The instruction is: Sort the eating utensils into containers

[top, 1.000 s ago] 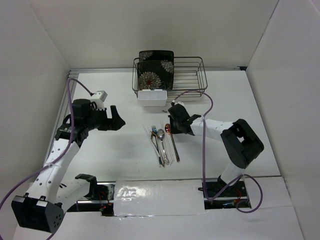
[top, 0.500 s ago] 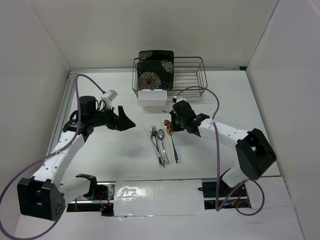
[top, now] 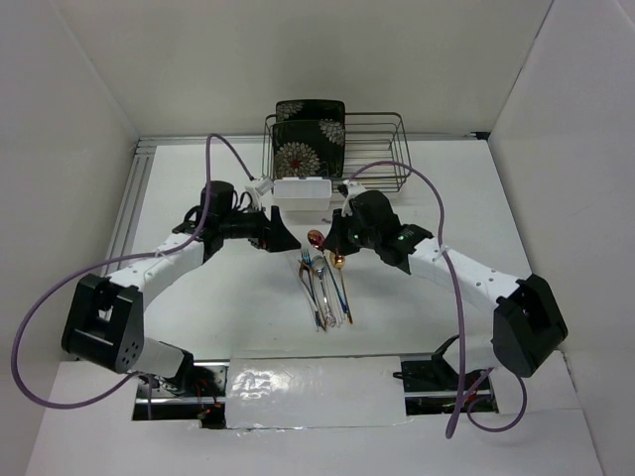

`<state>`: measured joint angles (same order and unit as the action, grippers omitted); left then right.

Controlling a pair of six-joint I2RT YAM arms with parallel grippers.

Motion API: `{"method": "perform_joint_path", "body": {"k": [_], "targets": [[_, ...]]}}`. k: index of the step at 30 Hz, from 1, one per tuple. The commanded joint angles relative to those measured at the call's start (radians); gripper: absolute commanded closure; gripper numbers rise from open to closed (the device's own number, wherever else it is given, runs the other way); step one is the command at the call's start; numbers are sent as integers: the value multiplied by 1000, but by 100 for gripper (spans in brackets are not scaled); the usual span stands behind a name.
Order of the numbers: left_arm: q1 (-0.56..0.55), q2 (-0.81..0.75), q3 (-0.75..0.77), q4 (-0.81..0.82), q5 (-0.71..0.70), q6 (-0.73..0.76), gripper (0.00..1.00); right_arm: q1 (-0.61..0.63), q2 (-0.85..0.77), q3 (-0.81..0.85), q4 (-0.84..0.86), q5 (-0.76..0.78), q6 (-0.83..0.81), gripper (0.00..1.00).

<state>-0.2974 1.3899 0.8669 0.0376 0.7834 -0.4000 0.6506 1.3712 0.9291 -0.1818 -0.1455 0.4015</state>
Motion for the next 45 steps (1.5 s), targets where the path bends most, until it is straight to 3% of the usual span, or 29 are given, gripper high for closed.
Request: {"method": "perform_joint_path", "body": {"k": [1, 7, 18, 21, 24, 25, 27, 28, 32, 34, 35, 36, 39, 40, 41, 45], "targets": [[-29, 41, 72, 119, 17, 21, 12, 9, -23, 65, 65, -109, -41, 100], [-45, 95, 124, 114, 62, 84, 17, 14, -21, 56, 65, -181, -55, 100], [-83, 143, 146, 97, 94, 122, 43, 15, -44, 77, 65, -200, -67, 100], [-106, 147, 149, 90, 86, 139, 47, 17, -52, 77, 74, -200, -66, 100], [-123, 153, 152, 76, 70, 156, 57, 21, -55, 77, 74, -200, -66, 100], [-129, 153, 153, 73, 62, 161, 69, 26, -55, 77, 74, -200, -64, 100], [-129, 144, 153, 70, 57, 165, 83, 30, -55, 77, 74, -200, -66, 100], [-132, 141, 156, 70, 44, 162, 100, 40, -60, 77, 74, -200, -63, 100], [-132, 118, 149, 81, 5, 174, 100, 46, -63, 77, 39, -133, -40, 100], [-132, 103, 153, 65, -45, 196, 100, 44, -58, 88, 1, -85, -24, 91], [-125, 103, 152, 61, -85, 205, 100, 43, -61, 102, -42, -30, -15, 77], [-111, 97, 173, 39, -95, 220, 100, 40, -61, 114, -60, -5, -4, 45], [-59, 77, 202, 13, -145, 224, 100, 17, -86, 114, -96, 62, 26, 19], [-34, 64, 227, 10, -159, 237, 100, 11, -113, 114, -96, 75, 40, 15], [4, 61, 237, -13, -179, 246, 100, -3, -130, 114, -96, 90, 48, 2], [72, 57, 348, -63, -248, 308, 100, -28, -195, 94, -96, 145, 65, 0]]}}
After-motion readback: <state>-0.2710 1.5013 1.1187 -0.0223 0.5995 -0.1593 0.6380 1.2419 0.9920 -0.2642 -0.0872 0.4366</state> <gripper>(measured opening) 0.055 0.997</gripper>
